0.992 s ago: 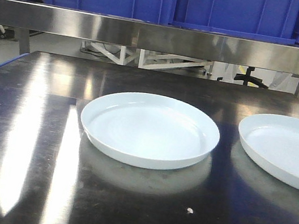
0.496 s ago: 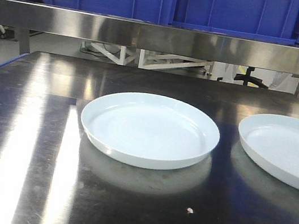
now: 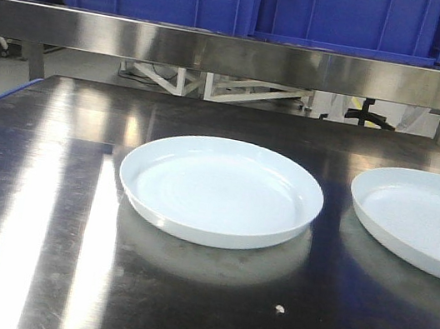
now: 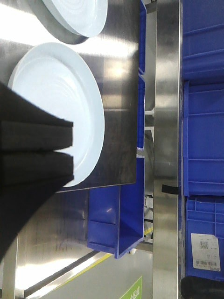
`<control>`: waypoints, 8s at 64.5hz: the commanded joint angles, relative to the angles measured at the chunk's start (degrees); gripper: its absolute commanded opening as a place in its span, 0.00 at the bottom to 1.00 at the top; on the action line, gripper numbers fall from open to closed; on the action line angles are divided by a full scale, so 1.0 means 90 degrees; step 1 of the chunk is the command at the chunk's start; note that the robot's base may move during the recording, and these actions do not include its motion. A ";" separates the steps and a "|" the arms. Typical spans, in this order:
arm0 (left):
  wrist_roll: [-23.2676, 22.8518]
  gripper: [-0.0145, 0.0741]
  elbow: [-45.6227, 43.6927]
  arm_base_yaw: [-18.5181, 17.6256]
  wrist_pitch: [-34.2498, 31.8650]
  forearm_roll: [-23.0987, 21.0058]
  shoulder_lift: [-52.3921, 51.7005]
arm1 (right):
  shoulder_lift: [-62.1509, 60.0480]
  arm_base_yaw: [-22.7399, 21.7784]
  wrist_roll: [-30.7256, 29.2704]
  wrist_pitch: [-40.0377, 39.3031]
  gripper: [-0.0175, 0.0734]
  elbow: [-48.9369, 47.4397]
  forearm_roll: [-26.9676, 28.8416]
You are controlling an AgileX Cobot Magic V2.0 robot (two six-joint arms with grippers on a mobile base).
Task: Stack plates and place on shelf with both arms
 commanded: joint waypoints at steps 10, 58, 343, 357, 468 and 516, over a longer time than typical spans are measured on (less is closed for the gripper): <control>-0.0010 0.26 -0.0222 0.0007 0.0050 0.0013 -0.0389 | -0.0103 -0.0015 -0.0035 -0.0589 0.25 -0.0003 -0.0004; -0.0010 0.26 -0.0222 0.0007 0.0050 0.0013 -0.0462 | 0.0204 -0.0004 0.0133 0.0272 0.25 -0.0412 0.0533; -0.0010 0.26 -0.0222 0.0007 0.0050 0.0013 -0.0462 | 0.9867 -0.1722 -0.0732 0.4613 0.25 -0.7317 0.1401; -0.0010 0.26 -0.0222 0.0007 0.0050 0.0013 -0.0462 | 0.9369 -0.2041 -0.1055 0.4699 0.25 -0.7317 0.2689; -0.0010 0.26 -0.0211 0.0007 0.0050 0.0013 -0.0462 | 1.0599 0.1949 -0.1269 0.2744 0.56 -0.7311 0.2782; -0.0010 0.26 -0.0211 0.0007 0.0050 0.0013 -0.0462 | 1.0877 0.2083 -0.0852 0.2952 0.63 -0.7311 0.2616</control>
